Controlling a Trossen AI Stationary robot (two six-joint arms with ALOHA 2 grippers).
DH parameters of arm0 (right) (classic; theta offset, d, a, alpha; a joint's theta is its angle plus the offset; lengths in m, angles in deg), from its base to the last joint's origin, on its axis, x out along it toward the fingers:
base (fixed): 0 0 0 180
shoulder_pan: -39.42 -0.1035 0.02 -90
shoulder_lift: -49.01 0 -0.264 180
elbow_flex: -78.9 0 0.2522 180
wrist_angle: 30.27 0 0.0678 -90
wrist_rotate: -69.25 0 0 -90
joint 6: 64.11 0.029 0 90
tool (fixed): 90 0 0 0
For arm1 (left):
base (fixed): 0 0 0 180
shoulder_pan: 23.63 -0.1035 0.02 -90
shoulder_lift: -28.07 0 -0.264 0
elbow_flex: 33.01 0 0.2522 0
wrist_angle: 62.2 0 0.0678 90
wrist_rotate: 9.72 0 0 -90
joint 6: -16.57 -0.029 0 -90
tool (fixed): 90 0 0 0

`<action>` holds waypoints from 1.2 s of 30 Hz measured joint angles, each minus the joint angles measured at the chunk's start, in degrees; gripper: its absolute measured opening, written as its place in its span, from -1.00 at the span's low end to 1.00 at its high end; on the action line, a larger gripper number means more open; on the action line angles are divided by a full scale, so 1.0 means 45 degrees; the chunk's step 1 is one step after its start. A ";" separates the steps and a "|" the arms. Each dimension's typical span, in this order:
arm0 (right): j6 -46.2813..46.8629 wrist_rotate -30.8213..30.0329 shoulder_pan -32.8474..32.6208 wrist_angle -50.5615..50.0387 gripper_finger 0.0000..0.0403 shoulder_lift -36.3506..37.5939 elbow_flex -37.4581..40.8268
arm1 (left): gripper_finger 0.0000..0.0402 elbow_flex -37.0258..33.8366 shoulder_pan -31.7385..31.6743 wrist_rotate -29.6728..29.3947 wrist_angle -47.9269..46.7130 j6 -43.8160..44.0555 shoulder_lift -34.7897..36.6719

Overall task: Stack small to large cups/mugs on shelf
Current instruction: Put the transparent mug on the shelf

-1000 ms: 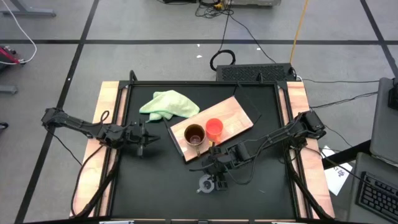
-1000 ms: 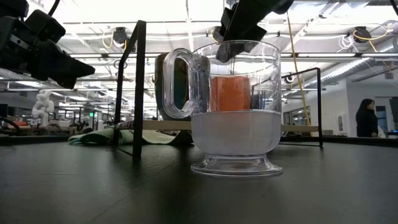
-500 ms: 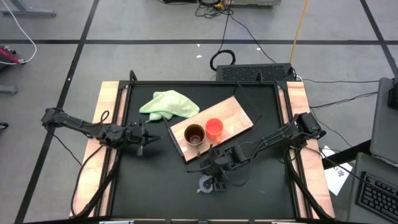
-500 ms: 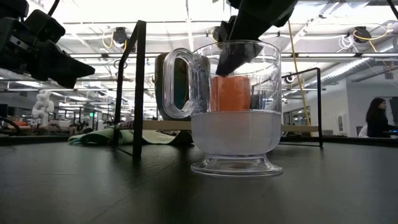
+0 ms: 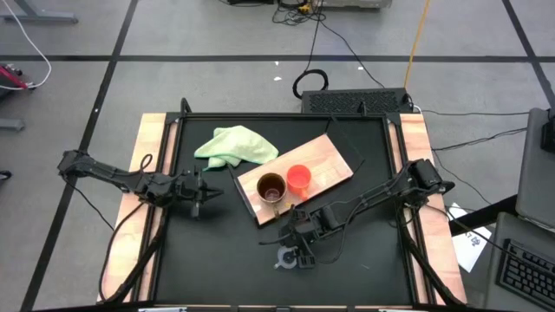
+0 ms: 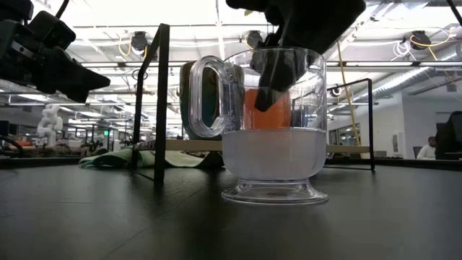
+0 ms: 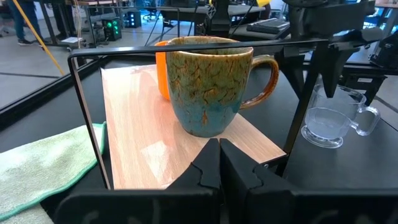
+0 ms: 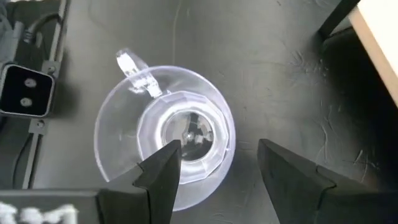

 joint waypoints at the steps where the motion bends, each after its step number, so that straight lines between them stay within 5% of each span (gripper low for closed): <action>1: -0.0077 0.0000 -0.0022 0.0021 0.02 0.0017 0.0000 | -0.98 0.0000 0.0000 0.0000 -0.0005 0.0000 -0.0002; 11: -0.0537 -0.0034 -0.0052 0.0304 -0.08 0.0017 0.0230 | -0.90 0.0000 0.0000 0.0000 -0.0005 -0.0205 0.0000; 21: -0.0663 -0.0044 -0.0052 0.0650 -0.43 0.0017 0.0518 | -0.98 0.0000 0.0000 0.0000 -0.0005 -0.0219 -0.0004; 30: -0.1489 -0.0032 -0.0052 0.0974 -0.95 0.0017 0.0518 | -0.88 0.0000 0.0000 -0.0004 -0.0005 0.0179 -0.0004; 36: -0.1891 -0.0007 -0.0052 0.0947 -0.98 0.0024 0.0517 | -0.87 0.0000 0.0000 0.0000 -0.0005 0.0189 -0.0005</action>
